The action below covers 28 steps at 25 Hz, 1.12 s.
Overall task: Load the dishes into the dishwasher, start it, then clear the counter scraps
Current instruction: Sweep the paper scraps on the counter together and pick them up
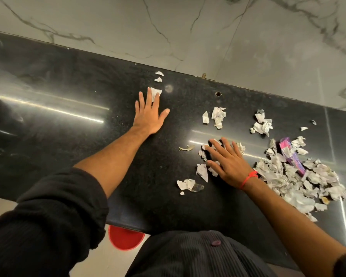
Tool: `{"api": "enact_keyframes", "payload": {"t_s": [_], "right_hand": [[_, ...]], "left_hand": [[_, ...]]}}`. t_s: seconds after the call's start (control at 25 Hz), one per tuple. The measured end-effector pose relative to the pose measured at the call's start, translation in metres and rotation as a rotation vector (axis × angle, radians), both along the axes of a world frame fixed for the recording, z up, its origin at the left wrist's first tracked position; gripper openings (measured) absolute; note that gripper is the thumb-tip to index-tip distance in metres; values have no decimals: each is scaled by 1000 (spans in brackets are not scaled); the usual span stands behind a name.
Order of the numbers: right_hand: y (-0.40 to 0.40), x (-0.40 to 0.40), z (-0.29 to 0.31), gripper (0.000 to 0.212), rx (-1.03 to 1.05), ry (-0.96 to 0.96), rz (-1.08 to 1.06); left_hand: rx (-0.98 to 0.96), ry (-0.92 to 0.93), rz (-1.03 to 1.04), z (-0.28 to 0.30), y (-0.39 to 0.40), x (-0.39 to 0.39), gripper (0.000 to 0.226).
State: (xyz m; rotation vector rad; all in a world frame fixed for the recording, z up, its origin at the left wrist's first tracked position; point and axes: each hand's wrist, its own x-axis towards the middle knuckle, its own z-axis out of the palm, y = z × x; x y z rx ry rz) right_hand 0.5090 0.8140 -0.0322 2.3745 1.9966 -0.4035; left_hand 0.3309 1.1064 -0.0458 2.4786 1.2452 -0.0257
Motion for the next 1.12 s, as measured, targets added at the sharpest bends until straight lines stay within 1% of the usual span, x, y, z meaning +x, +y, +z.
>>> {"api": "enact_keyframes", "payload": {"t_s": [0.08,0.12,0.2,0.24,0.28,0.32,0.36,0.44,0.56,0.64,0.76,0.92,1.04,1.12], "right_hand": [[-6,4,9,62,131,98,-66],[-2,8,14,56,210,137,-104],[17,14,24,49,321,219,-192],[30,15,29,50,329,253,-230],[43,16,31,53,308,271,-246],[56,17,32,56,265,257,-234],[68,16,31,59,213,204,-198],[86,16,24,62,111,71,-113],[99,26,10,68,-28,-7,-114],[94,35,0,70,-83,-29,-148],[65,40,-9,67,-72,-41,-155],[28,31,-15,67,-41,-50,-191],[27,33,-18,66,-35,-7,-217],[28,35,-19,64,-23,26,-214]], "left_hand": [[13,70,-36,-3,-15,15,81],[10,57,-81,-1,-31,23,80],[-68,-61,-277,7,-77,38,71],[-109,-138,-382,10,-100,42,64],[-136,-214,-437,11,-117,44,57],[-148,-291,-425,10,-122,45,52],[-155,-354,-364,11,-118,45,48],[-137,-382,-226,11,-96,42,44],[-73,-318,-145,12,-44,39,42],[-50,-230,-122,13,-13,41,49],[-42,-126,-71,16,30,48,63],[-93,30,-39,13,73,61,79],[-93,141,-73,9,84,72,86],[-70,142,-105,9,76,76,87]]}}
